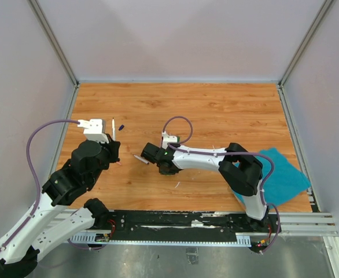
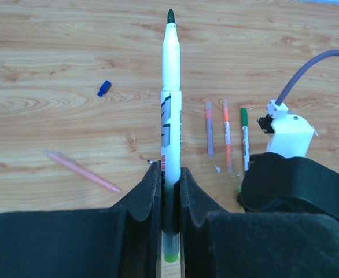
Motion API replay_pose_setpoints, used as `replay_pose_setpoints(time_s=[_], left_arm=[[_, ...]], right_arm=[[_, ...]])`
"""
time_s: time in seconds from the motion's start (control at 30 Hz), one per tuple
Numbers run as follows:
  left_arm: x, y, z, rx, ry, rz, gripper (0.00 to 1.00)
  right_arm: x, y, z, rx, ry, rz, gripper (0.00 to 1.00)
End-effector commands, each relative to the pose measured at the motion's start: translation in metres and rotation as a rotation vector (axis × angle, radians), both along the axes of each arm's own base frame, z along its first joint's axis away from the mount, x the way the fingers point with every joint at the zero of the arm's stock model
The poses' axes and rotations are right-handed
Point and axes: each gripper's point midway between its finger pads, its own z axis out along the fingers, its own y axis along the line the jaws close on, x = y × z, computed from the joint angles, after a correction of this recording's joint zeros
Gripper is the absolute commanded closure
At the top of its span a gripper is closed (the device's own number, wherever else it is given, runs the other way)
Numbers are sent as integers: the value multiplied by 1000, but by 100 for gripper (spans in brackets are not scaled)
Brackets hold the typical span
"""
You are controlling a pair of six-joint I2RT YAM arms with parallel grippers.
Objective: Insert the pens into the pen caps
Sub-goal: Move the pen cap to the center of the board.
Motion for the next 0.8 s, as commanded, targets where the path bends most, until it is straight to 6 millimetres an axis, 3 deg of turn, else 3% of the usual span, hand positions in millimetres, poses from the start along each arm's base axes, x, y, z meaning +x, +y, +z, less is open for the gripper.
replay_pose_setpoints(time_s=[0.0,0.17,0.3,0.57,0.77], left_arm=[[1,2,5,0,-21,2,99],[2,0,3,2,-17,-5,99],[3,-3,2,8,-11,-15,99],[4,-4,0,10,-7,-18,100],[4,-5,-2,15,0,-21,100]], right_arm=[[-4,-22,11,-63,-41,138,90],[-16,-34,15,-74,-49,434,90],[-25,-61,8,-100,-11,564,93],[-25,-104,11,7,19,591,94],[-25,-118,7,59,73,610,94]])
